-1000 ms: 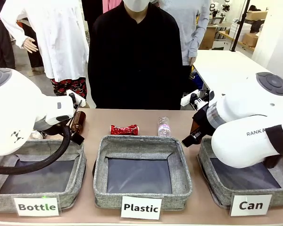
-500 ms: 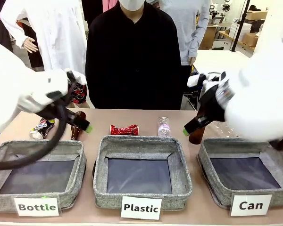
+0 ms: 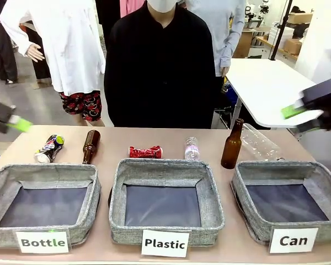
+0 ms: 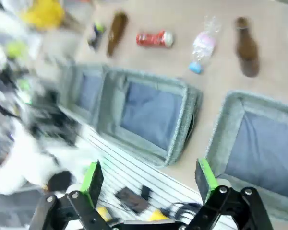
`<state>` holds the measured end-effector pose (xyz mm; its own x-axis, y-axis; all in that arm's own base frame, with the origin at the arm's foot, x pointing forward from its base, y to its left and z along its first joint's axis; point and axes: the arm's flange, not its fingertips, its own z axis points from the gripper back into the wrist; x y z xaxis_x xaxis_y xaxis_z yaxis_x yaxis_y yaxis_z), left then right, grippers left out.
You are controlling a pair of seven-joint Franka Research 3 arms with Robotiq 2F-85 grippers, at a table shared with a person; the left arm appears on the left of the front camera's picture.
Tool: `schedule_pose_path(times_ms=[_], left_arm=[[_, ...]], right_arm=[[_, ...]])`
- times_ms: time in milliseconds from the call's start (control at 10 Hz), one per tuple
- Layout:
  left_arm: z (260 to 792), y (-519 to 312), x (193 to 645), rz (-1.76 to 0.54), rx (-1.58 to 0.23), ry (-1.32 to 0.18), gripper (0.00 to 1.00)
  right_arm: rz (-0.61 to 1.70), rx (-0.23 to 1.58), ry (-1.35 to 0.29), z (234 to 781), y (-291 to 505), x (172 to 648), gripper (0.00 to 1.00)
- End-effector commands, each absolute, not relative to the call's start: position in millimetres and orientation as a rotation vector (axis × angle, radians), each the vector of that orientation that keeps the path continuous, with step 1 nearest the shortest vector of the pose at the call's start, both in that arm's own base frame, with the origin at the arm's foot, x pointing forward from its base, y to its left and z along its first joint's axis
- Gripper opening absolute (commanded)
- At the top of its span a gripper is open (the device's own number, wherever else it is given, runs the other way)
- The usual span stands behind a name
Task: Sort the can waste into the basket.
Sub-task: Pick up the can waste from the table and place it in the right Fabric basket.
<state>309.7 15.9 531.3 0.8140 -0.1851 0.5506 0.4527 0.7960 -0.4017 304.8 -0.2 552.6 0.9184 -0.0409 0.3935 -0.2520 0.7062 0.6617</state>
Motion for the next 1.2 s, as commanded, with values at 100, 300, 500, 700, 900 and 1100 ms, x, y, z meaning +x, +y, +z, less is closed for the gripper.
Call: schedule_pose_path(times_ms=[100, 300, 500, 700, 900, 1100], left_arm=[[466.9, 124.3, 320.3, 0.081, -0.854, -0.600, 1.00], [429.8, 186.6, 318.5, 0.296, -1.046, -0.710, 1.00], [440.3, 193.8, 300.0, 0.257, -0.947, -0.608, 1.00], [440.3, 193.8, 300.0, 0.257, -0.947, -0.608, 1.00], [440.3, 193.8, 300.0, 0.257, -0.947, -0.608, 1.00], [440.3, 193.8, 300.0, 0.257, -0.947, -0.608, 1.00]], right_arm=[[-0.211, 1.100, -0.468, 469.0, -113.8, 294.8, 1.00], [-0.396, 1.208, -0.512, 432.7, -160.5, 284.3, 1.00], [-0.522, 1.053, -0.554, 420.4, -165.7, 293.6, 1.00], [-0.465, 1.181, -0.503, 444.4, -206.1, 291.9, 1.00], [-0.465, 1.181, -0.503, 444.4, -206.1, 291.9, 1.00], [-0.465, 1.181, -0.503, 444.4, -206.1, 291.9, 1.00]])
